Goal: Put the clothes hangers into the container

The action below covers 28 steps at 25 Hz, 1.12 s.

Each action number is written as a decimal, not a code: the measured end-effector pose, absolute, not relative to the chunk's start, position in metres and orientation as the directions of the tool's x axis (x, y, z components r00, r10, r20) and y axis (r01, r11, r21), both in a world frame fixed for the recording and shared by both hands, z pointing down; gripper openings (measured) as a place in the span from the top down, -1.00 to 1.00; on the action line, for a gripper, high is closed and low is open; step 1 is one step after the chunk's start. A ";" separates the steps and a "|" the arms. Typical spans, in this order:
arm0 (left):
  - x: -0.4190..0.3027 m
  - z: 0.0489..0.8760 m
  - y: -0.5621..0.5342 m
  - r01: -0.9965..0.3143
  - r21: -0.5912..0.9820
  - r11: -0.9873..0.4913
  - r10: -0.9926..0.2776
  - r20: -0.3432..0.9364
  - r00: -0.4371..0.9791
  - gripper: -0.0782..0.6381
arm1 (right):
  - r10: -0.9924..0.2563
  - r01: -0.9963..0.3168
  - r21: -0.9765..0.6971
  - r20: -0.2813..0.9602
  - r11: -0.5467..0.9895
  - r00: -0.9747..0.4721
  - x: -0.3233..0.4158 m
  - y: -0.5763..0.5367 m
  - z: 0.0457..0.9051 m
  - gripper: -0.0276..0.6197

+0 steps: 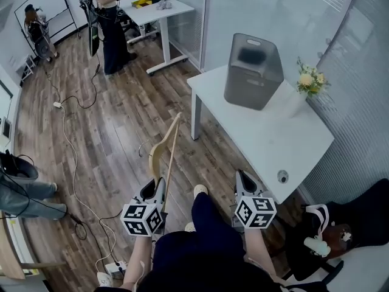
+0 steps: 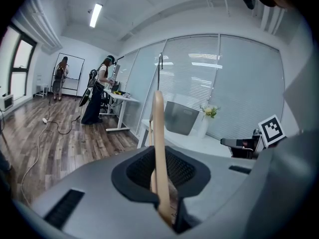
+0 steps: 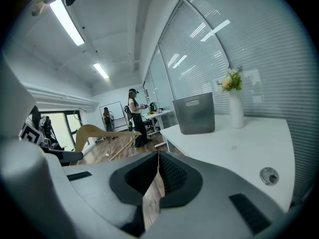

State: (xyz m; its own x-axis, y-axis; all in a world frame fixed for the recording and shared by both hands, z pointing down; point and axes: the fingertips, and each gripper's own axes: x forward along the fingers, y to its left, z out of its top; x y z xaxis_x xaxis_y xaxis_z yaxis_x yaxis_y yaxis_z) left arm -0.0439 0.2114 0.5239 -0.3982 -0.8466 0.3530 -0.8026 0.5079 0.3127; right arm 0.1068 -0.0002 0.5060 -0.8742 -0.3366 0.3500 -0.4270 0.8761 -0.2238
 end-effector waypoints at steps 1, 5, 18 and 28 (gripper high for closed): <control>-0.048 0.524 0.206 -0.803 0.313 0.507 -0.847 0.354 -0.396 0.62 | -0.337 -0.428 -0.224 0.353 0.875 -0.873 0.103 -0.005 0.507 0.82; -0.064 0.527 0.182 -0.809 0.312 0.499 -0.850 0.358 -0.387 0.62 | -0.339 -0.434 -0.221 0.364 0.873 -0.867 0.087 -0.029 0.510 0.82; -0.135 0.524 0.114 -0.799 0.317 0.511 -0.845 0.354 -0.400 0.62 | -0.319 -0.420 -0.220 0.380 0.881 -0.868 0.016 -0.097 0.512 0.82; -0.188 0.520 0.064 -0.783 0.310 0.539 -0.830 0.351 -0.432 0.62 | -0.295 -0.400 -0.234 0.381 0.886 -0.876 -0.042 -0.151 0.514 0.82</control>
